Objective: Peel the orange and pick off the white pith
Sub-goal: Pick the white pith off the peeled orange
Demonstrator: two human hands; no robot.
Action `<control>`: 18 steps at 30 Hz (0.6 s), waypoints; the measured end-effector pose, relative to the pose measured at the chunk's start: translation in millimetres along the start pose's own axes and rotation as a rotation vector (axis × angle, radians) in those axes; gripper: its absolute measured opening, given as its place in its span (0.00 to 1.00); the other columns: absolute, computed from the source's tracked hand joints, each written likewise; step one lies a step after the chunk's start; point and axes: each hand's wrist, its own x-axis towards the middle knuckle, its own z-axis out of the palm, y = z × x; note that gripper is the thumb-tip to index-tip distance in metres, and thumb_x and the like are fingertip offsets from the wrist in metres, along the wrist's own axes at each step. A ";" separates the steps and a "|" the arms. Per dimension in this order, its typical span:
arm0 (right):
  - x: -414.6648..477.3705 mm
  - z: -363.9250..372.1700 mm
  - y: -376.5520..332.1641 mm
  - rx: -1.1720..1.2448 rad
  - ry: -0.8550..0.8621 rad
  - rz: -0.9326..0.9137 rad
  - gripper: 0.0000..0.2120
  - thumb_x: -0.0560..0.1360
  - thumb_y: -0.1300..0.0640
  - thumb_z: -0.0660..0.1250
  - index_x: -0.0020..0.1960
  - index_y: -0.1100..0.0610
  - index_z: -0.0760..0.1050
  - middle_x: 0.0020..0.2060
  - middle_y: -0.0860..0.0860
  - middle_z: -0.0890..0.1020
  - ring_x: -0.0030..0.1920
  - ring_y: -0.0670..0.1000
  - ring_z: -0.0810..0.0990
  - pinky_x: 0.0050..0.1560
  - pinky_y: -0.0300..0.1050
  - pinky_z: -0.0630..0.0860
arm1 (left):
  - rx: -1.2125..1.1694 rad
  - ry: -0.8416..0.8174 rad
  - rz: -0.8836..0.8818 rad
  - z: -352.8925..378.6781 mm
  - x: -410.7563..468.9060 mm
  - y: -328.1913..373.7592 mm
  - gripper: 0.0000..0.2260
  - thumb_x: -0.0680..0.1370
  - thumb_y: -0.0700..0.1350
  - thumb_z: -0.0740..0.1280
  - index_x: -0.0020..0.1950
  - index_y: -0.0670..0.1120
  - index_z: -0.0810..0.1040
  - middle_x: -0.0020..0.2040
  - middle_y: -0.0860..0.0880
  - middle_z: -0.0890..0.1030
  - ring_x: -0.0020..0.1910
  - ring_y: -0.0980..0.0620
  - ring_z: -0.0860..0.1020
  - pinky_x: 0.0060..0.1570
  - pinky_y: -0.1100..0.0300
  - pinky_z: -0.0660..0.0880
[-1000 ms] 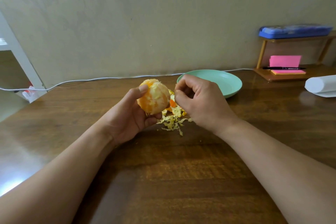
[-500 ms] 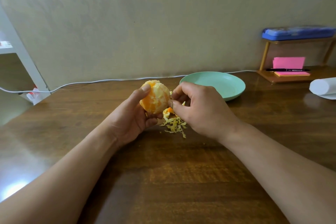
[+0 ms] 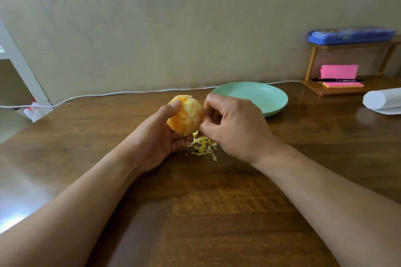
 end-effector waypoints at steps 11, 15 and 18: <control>-0.6 -1.6 -1.5 0.165 -0.010 -0.033 0.06 0.77 0.57 0.71 0.41 0.52 0.77 0.33 0.46 0.78 0.35 0.50 0.77 0.36 0.53 0.77 | -0.049 -0.052 -0.022 -2.9 -6.6 4.7 0.23 0.78 0.61 0.65 0.65 0.47 0.81 0.47 0.44 0.83 0.38 0.49 0.80 0.35 0.59 0.80; -0.1 -1.8 -0.4 0.208 0.000 -0.005 0.06 0.76 0.58 0.71 0.41 0.53 0.77 0.33 0.46 0.78 0.35 0.51 0.77 0.36 0.53 0.77 | -0.091 -0.065 -0.027 -6.0 -6.7 5.4 0.23 0.76 0.63 0.70 0.62 0.48 0.83 0.49 0.43 0.84 0.39 0.48 0.80 0.35 0.59 0.80; 1.8 -3.6 4.5 0.228 0.019 0.038 0.06 0.77 0.58 0.71 0.42 0.52 0.77 0.33 0.47 0.79 0.35 0.51 0.78 0.36 0.54 0.78 | -0.132 -0.080 -0.030 -10.2 -5.6 6.3 0.38 0.66 0.65 0.82 0.67 0.45 0.80 0.51 0.40 0.83 0.40 0.48 0.80 0.38 0.58 0.81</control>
